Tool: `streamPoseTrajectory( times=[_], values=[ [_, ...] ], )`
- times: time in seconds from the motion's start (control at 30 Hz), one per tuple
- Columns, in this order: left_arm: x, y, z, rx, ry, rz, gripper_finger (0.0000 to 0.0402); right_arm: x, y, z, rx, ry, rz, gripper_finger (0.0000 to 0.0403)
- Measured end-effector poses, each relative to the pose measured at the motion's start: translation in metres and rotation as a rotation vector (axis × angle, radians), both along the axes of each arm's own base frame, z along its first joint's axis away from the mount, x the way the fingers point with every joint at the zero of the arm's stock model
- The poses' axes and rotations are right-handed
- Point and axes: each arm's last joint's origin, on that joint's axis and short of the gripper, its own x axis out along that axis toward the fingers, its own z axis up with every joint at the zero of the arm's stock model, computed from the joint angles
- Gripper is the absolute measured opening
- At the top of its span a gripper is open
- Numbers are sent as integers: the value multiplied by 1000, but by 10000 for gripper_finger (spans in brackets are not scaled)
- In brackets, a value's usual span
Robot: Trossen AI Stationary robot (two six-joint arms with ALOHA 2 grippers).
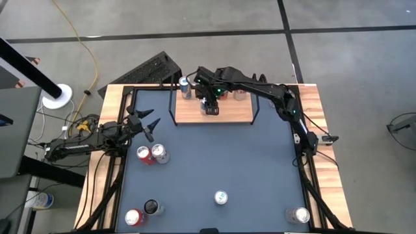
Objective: Place canned beverage on shelf
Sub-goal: Put the top blue soda can on the shelf aligned with the other blue soda can
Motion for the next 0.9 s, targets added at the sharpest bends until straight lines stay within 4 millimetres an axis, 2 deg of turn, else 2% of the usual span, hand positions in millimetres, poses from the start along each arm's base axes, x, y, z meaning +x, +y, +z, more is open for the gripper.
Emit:
streamPoseTrajectory(
  times=[0.47,0.9],
  values=[
    [0,0,0,0,0,0,240,6,7,2,-39,-27,-25,248],
    [0,0,0,0,0,0,240,6,8,4,-86,-19,-18,303]
  ],
)
